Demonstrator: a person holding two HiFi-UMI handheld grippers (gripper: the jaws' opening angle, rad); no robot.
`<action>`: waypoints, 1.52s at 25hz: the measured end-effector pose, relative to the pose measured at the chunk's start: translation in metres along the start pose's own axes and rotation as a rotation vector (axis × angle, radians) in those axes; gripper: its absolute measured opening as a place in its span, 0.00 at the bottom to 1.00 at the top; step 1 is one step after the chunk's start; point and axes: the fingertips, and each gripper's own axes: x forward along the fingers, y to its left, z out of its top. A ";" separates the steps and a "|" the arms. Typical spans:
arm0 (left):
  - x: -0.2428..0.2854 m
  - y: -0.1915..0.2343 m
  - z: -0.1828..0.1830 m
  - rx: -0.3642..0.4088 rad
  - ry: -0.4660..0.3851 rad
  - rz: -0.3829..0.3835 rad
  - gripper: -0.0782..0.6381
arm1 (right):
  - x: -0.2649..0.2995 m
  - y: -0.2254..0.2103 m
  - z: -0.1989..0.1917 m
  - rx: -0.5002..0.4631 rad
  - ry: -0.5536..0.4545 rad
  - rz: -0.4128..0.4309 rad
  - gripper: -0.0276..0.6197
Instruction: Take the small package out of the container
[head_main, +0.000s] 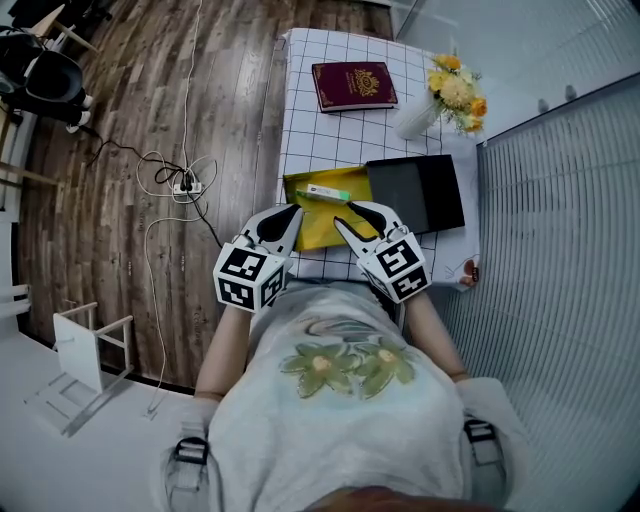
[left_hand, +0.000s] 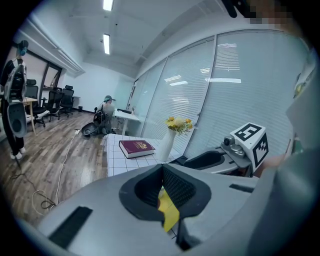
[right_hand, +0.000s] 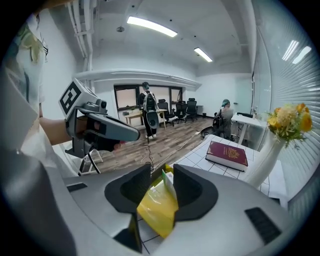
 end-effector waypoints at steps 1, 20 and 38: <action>0.002 0.001 0.001 0.001 0.001 -0.002 0.12 | 0.002 -0.003 -0.001 0.000 0.005 -0.001 0.24; 0.035 0.027 0.004 -0.012 0.043 -0.019 0.12 | 0.046 -0.026 -0.023 -0.029 0.097 0.019 0.28; 0.046 0.046 -0.007 -0.049 0.082 -0.019 0.12 | 0.077 -0.029 -0.045 -0.100 0.210 0.041 0.30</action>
